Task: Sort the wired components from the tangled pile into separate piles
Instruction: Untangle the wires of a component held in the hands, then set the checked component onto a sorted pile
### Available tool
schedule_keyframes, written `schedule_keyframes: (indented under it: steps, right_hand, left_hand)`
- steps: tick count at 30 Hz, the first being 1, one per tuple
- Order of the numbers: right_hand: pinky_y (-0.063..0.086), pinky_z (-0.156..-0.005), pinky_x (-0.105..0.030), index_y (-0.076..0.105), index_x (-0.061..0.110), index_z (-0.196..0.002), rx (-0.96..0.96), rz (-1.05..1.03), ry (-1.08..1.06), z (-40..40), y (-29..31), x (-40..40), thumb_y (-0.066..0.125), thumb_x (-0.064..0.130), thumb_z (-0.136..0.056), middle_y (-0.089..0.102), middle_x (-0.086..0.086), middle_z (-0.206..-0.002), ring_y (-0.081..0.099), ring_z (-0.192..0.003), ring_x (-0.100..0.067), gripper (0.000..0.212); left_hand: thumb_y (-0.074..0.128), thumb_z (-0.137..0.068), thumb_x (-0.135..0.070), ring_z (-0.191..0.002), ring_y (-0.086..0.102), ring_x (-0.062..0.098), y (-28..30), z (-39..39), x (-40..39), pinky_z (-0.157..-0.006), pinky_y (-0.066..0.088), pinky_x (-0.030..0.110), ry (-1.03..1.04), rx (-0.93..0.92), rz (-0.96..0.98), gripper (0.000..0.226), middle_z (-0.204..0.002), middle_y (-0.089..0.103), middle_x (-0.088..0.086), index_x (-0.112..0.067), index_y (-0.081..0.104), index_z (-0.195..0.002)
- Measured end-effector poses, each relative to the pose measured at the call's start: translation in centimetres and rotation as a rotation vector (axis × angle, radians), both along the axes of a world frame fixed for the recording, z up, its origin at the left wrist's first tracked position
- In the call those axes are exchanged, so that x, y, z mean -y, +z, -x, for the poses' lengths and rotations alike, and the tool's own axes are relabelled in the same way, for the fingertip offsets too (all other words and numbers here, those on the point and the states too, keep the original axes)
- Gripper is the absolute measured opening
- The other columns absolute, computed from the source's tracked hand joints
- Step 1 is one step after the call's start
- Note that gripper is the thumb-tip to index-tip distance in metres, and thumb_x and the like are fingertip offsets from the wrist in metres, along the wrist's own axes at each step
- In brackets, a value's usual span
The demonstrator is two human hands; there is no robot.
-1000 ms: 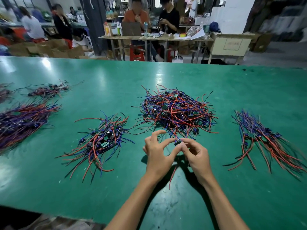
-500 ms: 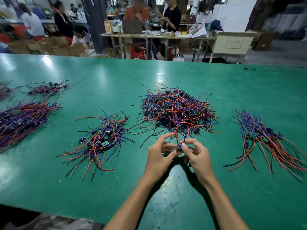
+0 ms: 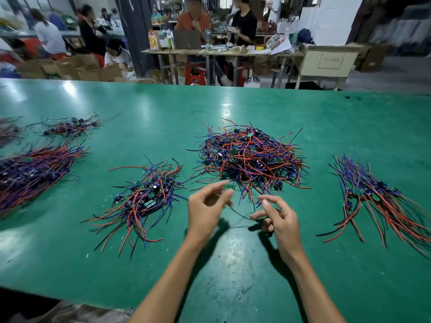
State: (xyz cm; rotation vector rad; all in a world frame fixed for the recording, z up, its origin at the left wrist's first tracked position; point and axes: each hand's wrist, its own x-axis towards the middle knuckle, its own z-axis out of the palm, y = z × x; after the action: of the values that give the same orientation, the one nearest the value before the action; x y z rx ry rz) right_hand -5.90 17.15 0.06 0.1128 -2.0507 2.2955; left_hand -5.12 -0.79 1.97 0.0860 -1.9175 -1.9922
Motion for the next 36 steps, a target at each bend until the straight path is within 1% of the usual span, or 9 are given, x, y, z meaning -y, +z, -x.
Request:
schedule_keyframes:
  steps: [3,6,9,11,14,21,27,31,36]
  right_hand:
    - [0.045,-0.044,-0.014,0.07,0.006,-0.104,0.003,0.008,0.029,0.0,0.0,-0.1,0.061,0.005,-0.098,0.072,-0.021,-0.071,0.06,-0.049,-0.007,0.011]
    - [0.045,-0.045,-0.015,0.072,0.006,-0.099,0.002,-0.012,0.05,0.1,-0.1,-0.2,0.063,0.002,-0.095,0.072,-0.02,-0.072,0.06,-0.05,-0.009,0.01]
    - [0.042,-0.046,-0.018,0.075,0.012,-0.093,0.0,-0.071,0.035,0.3,-0.4,-0.3,0.065,0.005,-0.094,0.073,-0.016,-0.072,0.051,-0.049,-0.014,0.012]
    - [0.041,-0.046,-0.018,0.075,0.014,-0.091,-0.003,-0.075,0.031,0.4,-0.5,-0.4,0.065,0.005,-0.094,0.073,-0.015,-0.072,0.05,-0.049,-0.014,0.014]
    - [0.043,-0.046,-0.017,0.076,0.014,-0.09,-0.001,-0.071,0.03,0.4,-0.4,-0.4,0.065,0.004,-0.093,0.073,-0.015,-0.072,0.053,-0.049,-0.013,0.014]
    - [0.042,-0.045,-0.015,0.076,0.013,-0.087,0.02,-0.071,0.024,0.4,-0.4,-0.3,0.066,0.002,-0.092,0.073,-0.015,-0.07,0.059,-0.049,-0.011,0.016]
    - [0.042,-0.045,-0.016,0.076,0.01,-0.087,0.035,-0.089,0.006,0.6,-0.4,-0.2,0.065,-0.001,-0.092,0.072,-0.016,-0.068,0.058,-0.052,-0.016,0.016]
    - [0.042,-0.045,-0.015,0.076,0.011,-0.087,0.031,-0.096,0.005,0.8,-0.4,-0.2,0.065,0.001,-0.093,0.072,-0.015,-0.067,0.056,-0.05,-0.012,0.016]
    - [0.043,-0.047,-0.018,0.077,0.017,-0.094,0.052,-0.139,-0.038,1.4,-0.6,0.1,0.058,0.015,-0.101,0.073,-0.011,-0.07,0.062,-0.058,-0.037,0.021]
  left_hand:
    - [0.081,-0.084,-0.018,-0.07,0.067,0.01,3.4,1.5,5.7,-0.07,0.056,0.024,0.243,-0.112,0.16,0.022,-0.087,0.077,0.001,-0.026,0.078,-0.105]
    - [0.079,-0.085,-0.02,-0.076,0.065,0.018,6.0,2.3,12.1,-0.076,0.053,0.032,0.554,-0.125,0.61,0.023,-0.094,0.071,0.005,-0.02,0.078,-0.108]
    - [0.078,-0.086,-0.022,-0.095,0.062,0.034,5.8,2.2,15.6,-0.084,0.045,0.042,0.604,0.126,1.077,0.024,-0.102,0.066,0.012,-0.016,0.077,-0.109]
    - [0.079,-0.084,-0.028,-0.112,0.058,0.034,4.8,1.9,15.8,-0.095,0.042,0.043,0.467,0.416,1.191,0.028,-0.116,0.065,0.013,-0.021,0.076,-0.111]
    - [0.077,-0.085,-0.031,-0.122,0.051,0.033,3.7,1.9,14.0,-0.101,0.043,0.043,0.407,0.528,1.072,0.034,-0.126,0.061,0.014,-0.022,0.073,-0.117]
    - [0.049,-0.102,-0.028,-0.126,0.052,0.024,5.3,8.1,6.0,-0.105,0.033,0.04,0.205,0.2,1.228,0.038,-0.137,0.059,0.006,-0.017,0.057,-0.138]
    - [0.052,-0.103,-0.026,-0.106,0.061,0.028,4.3,11.3,1.7,-0.1,0.028,0.039,0.087,0.296,1.267,0.022,-0.106,0.072,0.007,-0.012,0.067,-0.111]
    - [0.066,-0.097,-0.031,-0.097,0.066,0.019,3.7,9.2,0.7,-0.096,0.036,0.035,0.194,0.185,1.093,0.017,-0.1,0.077,-0.003,-0.023,0.079,-0.104]
    - [0.074,-0.088,-0.033,-0.081,0.068,0.001,1.7,3.6,-0.7,-0.083,0.052,0.027,0.157,0.099,0.734,0.011,-0.09,0.077,-0.014,-0.028,0.081,-0.094]
